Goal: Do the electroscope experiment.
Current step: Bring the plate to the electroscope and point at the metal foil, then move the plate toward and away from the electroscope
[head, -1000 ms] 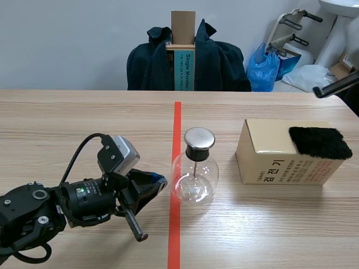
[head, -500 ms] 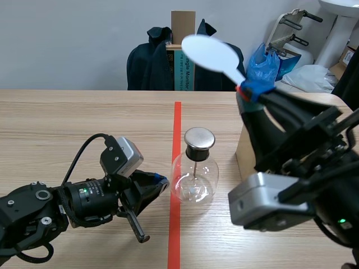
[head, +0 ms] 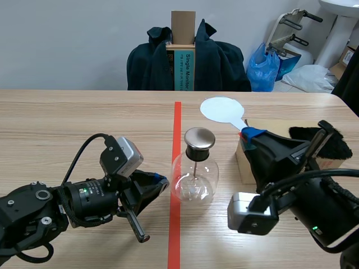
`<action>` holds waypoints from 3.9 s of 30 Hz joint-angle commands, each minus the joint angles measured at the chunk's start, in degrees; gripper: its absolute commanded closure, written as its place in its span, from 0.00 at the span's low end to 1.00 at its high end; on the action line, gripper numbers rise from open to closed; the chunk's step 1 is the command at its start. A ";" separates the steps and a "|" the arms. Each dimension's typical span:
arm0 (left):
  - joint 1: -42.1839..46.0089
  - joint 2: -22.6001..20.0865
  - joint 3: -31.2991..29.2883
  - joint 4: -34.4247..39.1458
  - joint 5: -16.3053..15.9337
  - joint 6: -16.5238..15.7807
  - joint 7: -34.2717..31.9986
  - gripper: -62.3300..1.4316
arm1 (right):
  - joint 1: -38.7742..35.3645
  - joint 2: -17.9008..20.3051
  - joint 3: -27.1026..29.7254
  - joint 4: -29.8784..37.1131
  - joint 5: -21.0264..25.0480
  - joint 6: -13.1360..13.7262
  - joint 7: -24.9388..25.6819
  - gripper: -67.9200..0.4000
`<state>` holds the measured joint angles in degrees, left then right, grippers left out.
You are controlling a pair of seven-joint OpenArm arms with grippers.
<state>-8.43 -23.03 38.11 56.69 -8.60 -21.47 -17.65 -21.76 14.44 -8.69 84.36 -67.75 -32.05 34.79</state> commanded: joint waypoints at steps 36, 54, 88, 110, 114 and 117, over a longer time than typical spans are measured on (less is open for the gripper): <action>-0.63 0.28 -0.15 0.31 -0.52 -0.09 -0.76 0.95 | 0.79 0.48 0.42 0.26 -2.67 1.64 -7.63 0.98; -0.63 0.28 -0.15 0.31 -0.52 -0.09 -0.76 0.95 | 0.79 0.48 0.42 0.26 -2.67 -0.50 6.86 0.98; -0.63 0.26 -0.15 0.31 -0.52 -0.09 -0.74 0.95 | -0.48 0.48 0.42 0.26 -2.67 -0.04 -6.93 0.98; -0.63 0.26 -0.15 0.31 -0.52 -0.09 -0.74 0.95 | -0.46 0.48 1.51 0.26 -2.67 -0.02 0.31 0.98; -0.63 0.26 -0.15 0.31 -0.52 -0.09 -0.74 0.95 | -0.46 0.48 1.51 0.26 -2.67 -0.04 5.38 0.98; -0.63 0.26 -0.15 0.31 -0.52 -0.09 -0.74 0.95 | -0.46 0.48 1.51 0.26 -2.67 -0.04 8.04 0.98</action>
<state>-8.43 -23.03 38.11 56.69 -8.60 -21.47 -17.63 -22.74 14.46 -7.62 83.66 -70.74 -31.68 42.61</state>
